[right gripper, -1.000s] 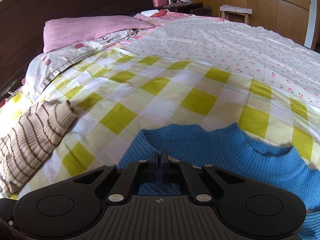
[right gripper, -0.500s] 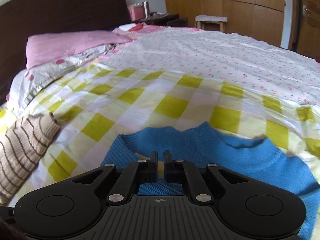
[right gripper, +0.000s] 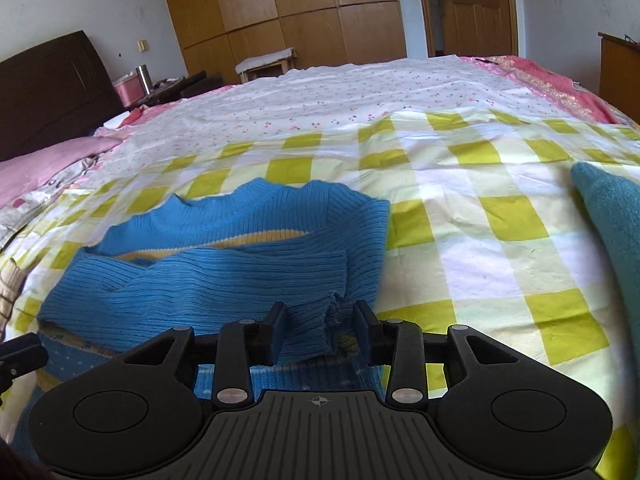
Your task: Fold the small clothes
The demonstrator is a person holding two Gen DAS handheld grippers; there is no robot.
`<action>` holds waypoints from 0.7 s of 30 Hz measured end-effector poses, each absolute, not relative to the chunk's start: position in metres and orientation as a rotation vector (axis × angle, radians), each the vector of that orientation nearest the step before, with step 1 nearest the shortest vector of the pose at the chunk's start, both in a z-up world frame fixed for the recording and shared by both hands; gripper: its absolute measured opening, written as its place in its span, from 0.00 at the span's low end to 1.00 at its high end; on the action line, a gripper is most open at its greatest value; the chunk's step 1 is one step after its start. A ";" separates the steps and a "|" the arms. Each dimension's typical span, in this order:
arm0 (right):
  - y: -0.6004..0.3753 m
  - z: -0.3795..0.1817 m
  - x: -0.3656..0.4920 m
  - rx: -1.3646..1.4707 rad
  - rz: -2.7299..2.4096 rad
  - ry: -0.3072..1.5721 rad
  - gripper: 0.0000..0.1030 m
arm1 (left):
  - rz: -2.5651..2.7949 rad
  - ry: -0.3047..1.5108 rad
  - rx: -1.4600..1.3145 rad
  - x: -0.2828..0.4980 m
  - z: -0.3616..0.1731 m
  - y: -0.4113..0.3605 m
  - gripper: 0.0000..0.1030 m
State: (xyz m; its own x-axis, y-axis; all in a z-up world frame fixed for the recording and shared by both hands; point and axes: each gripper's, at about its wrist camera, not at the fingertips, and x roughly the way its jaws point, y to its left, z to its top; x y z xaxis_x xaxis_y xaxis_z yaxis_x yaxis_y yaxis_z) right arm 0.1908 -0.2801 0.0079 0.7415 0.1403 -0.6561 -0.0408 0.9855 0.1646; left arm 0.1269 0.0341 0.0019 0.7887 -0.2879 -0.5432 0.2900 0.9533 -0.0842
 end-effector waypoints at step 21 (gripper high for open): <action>-0.277 0.005 0.207 0.157 0.140 0.752 0.29 | -0.316 0.565 0.088 0.147 0.013 0.003 0.31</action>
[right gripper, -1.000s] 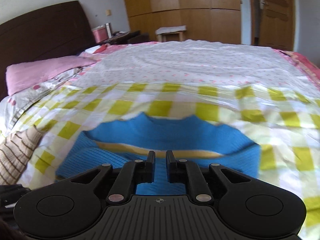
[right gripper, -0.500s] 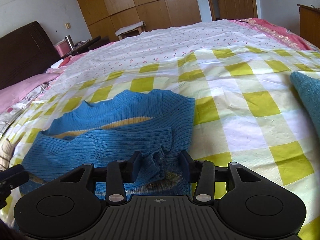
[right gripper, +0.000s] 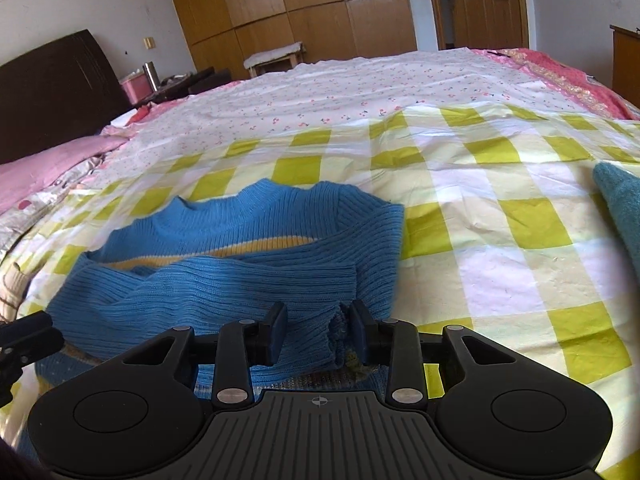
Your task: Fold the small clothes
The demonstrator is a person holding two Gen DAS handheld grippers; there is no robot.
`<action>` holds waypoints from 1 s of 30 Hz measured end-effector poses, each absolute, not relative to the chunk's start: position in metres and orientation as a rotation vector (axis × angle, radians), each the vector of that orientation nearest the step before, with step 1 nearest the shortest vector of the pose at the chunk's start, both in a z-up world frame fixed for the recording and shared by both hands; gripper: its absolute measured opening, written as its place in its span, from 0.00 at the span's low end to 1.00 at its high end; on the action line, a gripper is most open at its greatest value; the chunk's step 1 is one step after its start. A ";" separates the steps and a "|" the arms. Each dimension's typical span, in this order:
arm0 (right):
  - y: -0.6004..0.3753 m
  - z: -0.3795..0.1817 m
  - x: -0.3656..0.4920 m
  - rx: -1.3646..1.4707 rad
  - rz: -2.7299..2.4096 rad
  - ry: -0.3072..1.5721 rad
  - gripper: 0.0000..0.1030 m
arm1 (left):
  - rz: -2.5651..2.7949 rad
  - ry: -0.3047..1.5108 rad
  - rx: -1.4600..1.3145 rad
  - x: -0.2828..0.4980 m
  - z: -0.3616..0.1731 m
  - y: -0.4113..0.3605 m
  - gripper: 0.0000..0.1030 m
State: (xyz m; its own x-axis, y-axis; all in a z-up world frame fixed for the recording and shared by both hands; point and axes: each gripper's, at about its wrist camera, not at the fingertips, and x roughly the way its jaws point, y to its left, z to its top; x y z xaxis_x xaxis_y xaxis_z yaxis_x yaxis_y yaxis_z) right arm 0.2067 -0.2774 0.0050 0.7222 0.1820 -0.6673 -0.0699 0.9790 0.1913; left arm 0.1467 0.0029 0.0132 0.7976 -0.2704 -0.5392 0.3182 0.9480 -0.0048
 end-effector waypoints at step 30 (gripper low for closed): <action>-0.278 0.002 0.221 0.080 0.095 0.727 0.11 | -0.203 0.640 0.134 0.193 -0.011 0.008 0.35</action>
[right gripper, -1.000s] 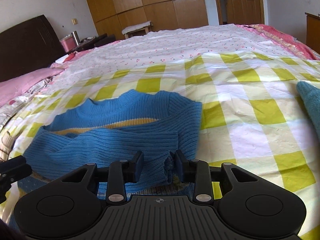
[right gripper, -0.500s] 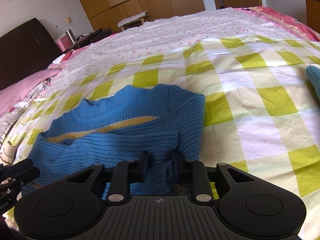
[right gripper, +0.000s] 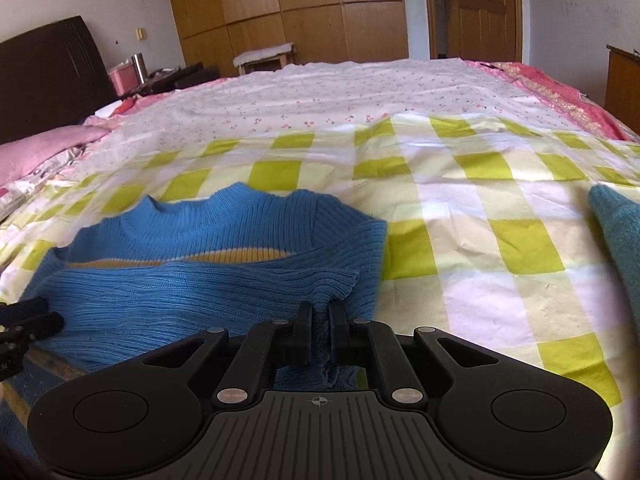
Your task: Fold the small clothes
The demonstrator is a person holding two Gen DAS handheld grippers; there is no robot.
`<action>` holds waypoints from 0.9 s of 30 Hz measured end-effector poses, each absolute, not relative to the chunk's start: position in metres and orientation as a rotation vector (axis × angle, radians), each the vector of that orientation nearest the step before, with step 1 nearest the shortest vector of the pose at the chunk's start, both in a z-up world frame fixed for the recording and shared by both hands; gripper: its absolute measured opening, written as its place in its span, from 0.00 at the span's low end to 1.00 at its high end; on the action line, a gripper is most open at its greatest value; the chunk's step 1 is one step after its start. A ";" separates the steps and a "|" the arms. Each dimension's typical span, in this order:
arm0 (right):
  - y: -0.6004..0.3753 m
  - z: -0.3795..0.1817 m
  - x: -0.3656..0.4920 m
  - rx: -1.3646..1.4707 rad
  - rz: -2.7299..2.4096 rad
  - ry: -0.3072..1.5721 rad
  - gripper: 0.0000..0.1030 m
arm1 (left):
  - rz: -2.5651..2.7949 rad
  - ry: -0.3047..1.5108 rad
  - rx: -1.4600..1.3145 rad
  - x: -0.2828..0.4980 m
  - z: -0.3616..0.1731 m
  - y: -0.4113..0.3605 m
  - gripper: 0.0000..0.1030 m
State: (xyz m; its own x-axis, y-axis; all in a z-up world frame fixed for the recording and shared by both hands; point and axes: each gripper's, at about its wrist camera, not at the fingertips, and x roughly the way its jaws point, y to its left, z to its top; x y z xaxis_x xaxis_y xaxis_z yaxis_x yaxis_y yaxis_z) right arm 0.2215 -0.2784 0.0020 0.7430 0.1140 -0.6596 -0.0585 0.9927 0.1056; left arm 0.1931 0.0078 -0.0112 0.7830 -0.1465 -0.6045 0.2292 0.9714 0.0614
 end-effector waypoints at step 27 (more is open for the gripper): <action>-0.266 0.032 0.142 -0.010 0.192 0.685 0.21 | -0.197 0.673 0.065 0.132 0.011 0.041 0.36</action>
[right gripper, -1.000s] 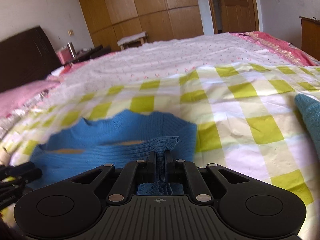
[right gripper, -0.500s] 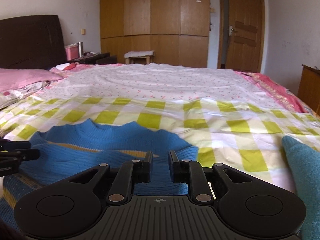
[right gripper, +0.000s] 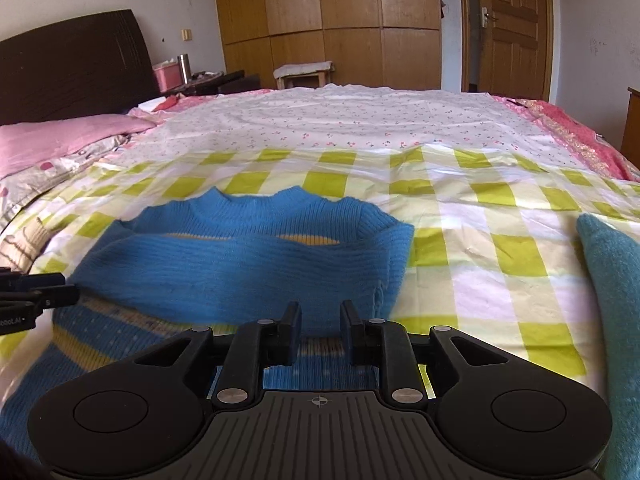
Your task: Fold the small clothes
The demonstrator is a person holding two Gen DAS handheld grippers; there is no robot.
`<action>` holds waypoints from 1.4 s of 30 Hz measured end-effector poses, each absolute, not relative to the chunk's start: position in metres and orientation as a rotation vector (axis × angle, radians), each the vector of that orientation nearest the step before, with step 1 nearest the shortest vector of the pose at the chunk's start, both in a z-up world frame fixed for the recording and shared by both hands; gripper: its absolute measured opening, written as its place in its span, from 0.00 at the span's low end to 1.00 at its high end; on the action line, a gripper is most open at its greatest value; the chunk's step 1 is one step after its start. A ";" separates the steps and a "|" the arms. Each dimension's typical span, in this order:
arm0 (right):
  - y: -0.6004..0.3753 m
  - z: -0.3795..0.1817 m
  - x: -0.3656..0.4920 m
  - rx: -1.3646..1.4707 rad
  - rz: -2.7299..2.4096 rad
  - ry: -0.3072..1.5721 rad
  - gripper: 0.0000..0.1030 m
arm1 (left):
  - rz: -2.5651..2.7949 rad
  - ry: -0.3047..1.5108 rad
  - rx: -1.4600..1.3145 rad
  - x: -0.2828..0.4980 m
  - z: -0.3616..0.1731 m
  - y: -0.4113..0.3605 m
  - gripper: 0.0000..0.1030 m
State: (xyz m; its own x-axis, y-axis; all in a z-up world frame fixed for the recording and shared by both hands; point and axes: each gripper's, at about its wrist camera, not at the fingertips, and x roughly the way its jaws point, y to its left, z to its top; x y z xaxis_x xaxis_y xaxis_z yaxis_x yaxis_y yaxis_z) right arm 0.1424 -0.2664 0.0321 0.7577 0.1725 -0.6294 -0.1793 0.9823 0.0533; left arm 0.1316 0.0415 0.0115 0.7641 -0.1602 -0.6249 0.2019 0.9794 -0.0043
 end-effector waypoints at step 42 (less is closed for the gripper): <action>-0.338 0.000 -0.046 0.364 0.184 0.920 0.21 | -0.216 0.879 -0.156 -0.034 -0.017 0.081 0.20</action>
